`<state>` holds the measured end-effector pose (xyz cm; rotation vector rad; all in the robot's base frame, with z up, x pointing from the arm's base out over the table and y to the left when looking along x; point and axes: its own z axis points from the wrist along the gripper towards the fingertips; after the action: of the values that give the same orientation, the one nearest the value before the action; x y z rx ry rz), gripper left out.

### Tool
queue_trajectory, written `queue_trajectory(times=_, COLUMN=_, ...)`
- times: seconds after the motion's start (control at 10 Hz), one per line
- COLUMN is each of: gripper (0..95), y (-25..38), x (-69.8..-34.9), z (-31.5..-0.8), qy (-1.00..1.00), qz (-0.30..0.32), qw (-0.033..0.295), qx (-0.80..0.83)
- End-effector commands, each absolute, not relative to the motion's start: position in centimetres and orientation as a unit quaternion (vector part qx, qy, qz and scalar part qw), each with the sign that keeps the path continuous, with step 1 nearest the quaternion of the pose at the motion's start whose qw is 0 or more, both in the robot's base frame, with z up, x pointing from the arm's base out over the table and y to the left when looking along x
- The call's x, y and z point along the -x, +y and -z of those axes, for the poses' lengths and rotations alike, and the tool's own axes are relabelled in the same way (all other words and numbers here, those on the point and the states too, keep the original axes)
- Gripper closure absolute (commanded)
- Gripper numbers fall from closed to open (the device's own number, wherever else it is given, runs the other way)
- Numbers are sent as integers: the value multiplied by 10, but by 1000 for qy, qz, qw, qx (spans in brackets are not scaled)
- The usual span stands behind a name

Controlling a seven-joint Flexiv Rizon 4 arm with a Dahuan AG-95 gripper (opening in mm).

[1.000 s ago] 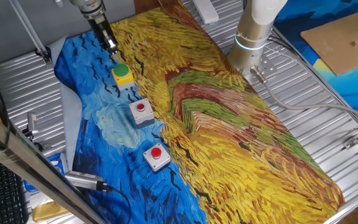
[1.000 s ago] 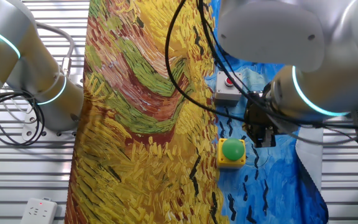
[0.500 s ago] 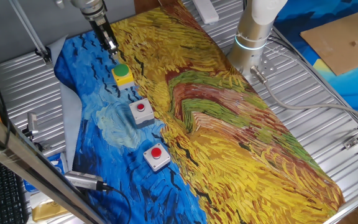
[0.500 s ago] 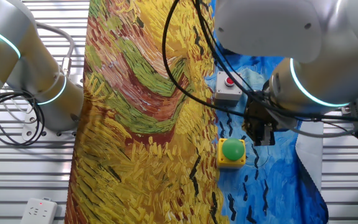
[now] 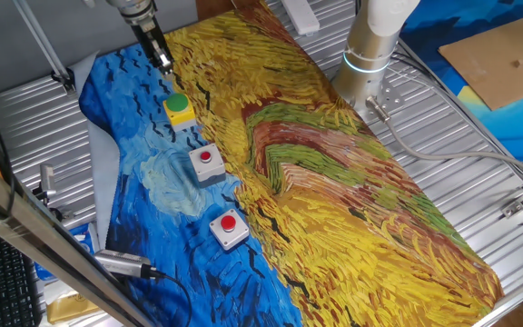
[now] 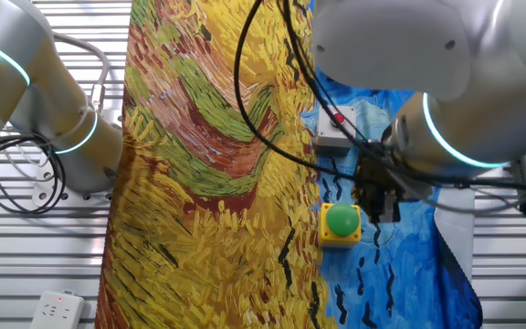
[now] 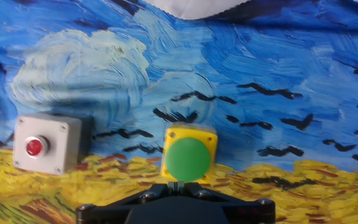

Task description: Press three buttons from left to right in sequence

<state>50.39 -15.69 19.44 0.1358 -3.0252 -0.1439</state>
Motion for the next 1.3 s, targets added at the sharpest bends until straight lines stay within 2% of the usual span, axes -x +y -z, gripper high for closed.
queue_trajectory(times=0.1, gripper=950, y=-156, x=-502, z=-192, qy=-997, qz=45, qw=57, qx=-41)
queue_trajectory(times=0.9, gripper=950, y=-154, x=-495, z=-144, qy=-997, qz=46, qw=42, qx=-41)
queue_trajectory(times=1.3, gripper=950, y=-156, x=-492, z=-131, qy=-997, qz=53, qw=31, qx=-39)
